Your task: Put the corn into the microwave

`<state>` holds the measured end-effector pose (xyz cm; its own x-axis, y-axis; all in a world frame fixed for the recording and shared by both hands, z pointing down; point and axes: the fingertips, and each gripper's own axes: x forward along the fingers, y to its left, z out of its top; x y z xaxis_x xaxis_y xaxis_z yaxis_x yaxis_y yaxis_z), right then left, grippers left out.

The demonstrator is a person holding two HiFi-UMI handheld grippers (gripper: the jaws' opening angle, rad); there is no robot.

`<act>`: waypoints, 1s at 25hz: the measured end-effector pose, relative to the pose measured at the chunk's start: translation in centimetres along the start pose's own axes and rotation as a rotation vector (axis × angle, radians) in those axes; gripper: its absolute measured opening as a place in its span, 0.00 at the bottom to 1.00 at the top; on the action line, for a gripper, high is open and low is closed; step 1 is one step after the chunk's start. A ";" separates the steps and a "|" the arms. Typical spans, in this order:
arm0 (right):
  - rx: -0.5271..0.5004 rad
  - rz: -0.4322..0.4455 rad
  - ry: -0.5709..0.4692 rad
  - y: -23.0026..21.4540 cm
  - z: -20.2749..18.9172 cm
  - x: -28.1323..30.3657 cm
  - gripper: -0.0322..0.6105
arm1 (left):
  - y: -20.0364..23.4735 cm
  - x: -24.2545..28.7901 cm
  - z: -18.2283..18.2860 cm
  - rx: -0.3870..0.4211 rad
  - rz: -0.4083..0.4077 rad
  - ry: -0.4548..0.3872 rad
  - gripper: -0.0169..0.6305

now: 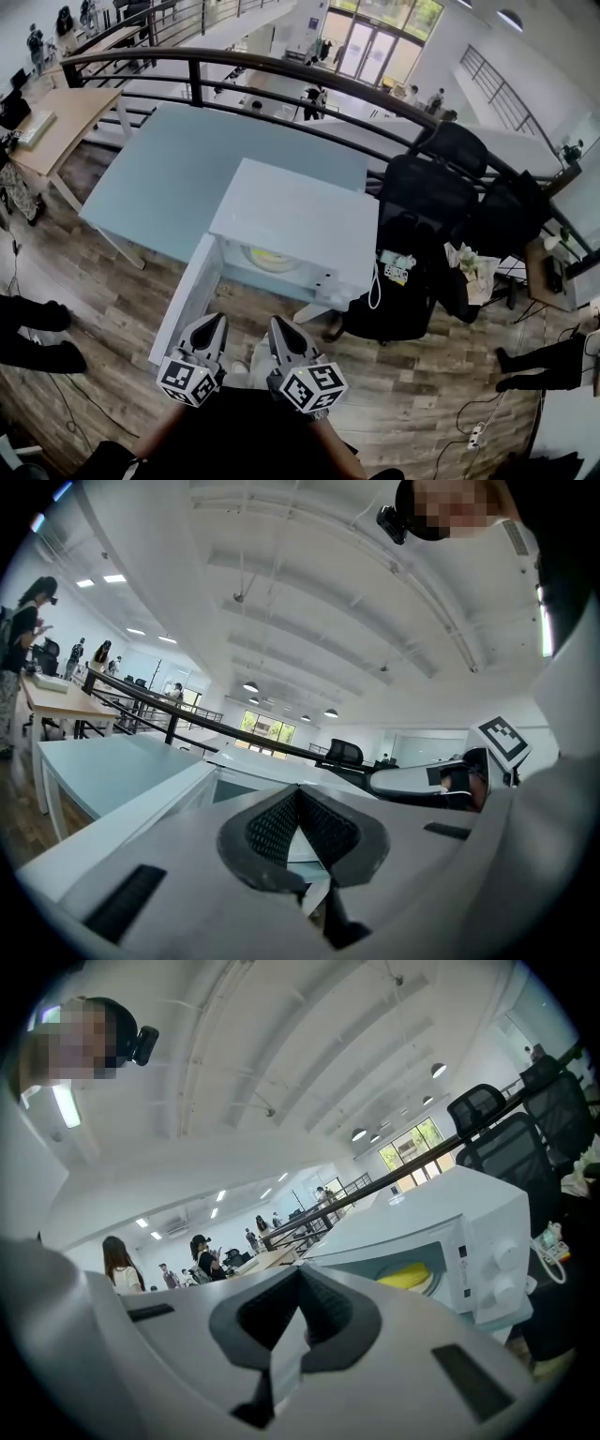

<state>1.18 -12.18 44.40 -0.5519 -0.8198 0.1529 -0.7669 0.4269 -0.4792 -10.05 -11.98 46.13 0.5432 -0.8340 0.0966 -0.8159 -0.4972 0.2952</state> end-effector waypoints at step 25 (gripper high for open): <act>-0.014 0.014 -0.033 0.9 -0.2 -1.2 0.06 | -1.2 -0.2 1.0 0.050 -0.008 -0.034 0.03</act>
<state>1.07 -10.67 43.98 -0.5515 -0.8258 0.1181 -0.7640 0.4432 -0.4689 -9.39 -11.50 44.81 0.5437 -0.8370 0.0616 -0.8206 -0.5148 0.2484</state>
